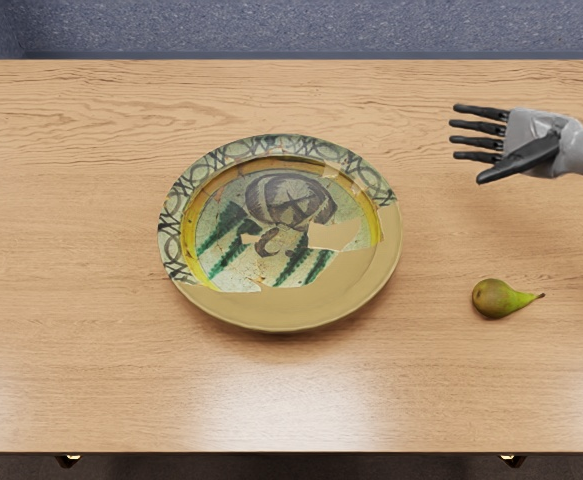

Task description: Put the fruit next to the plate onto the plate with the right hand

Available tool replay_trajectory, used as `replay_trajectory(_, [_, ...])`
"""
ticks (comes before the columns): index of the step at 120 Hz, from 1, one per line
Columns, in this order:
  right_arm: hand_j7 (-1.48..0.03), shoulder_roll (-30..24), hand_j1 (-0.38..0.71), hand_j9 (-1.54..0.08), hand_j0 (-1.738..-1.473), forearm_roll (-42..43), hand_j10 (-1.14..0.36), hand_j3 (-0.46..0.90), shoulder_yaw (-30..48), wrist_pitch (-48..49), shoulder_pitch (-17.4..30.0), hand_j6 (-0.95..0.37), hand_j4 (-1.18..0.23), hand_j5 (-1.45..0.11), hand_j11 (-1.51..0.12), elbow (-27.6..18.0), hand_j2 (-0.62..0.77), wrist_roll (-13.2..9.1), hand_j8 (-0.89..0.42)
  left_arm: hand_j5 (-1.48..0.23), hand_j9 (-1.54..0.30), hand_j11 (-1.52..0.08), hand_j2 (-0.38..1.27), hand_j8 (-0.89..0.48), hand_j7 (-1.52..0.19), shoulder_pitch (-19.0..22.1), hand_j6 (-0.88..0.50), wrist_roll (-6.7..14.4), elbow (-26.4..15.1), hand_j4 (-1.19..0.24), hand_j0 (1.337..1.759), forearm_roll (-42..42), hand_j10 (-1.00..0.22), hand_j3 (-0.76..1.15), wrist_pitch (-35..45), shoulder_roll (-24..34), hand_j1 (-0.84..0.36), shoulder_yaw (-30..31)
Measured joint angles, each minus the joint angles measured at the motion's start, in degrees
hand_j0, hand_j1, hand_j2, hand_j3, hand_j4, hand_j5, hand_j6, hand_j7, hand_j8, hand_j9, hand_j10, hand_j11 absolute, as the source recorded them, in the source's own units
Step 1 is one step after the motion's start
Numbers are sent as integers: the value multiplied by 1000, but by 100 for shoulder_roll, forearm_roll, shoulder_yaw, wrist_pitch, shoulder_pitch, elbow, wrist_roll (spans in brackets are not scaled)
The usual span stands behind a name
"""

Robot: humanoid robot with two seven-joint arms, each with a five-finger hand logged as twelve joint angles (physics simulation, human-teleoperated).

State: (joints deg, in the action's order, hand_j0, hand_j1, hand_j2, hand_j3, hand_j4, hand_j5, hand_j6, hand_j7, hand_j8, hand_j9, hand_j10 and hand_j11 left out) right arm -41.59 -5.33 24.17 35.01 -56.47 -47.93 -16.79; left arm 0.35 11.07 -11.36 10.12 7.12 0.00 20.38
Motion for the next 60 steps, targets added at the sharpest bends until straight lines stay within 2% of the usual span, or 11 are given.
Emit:
replay_trajectory(19, [-40,-71,-313,-39,-1658,-7,-29,0,19,0,-13,-28,-29,-39,-39,-99,-5,-57,-28,0,0,0,0,0,0,0,0,0,1,0,1658,0,0,0,0,0,349,0])
replay_trajectory(33, [-42,-248,-311,-42,-1658,142,-31,0,219,0,8,-30,-31,-42,-42,-228,-6,30,-30,0,0,0,0,0,0,0,0,0,-1,0,1658,0,0,0,0,0,349,0])
replay_trajectory(48, [-52,-487,-302,-51,-1658,1169,-38,0,1064,0,427,-38,-38,-51,-52,-577,-7,209,-38,0,0,0,0,0,0,0,0,0,-1,0,1658,0,0,0,0,0,349,0])
replay_trajectory(60, [-58,-590,-297,-58,-1658,2283,-43,0,1887,0,983,-43,-43,-58,-58,-1138,-8,434,-43,0,0,0,0,0,0,0,0,0,-1,0,1658,0,0,0,0,0,349,0])
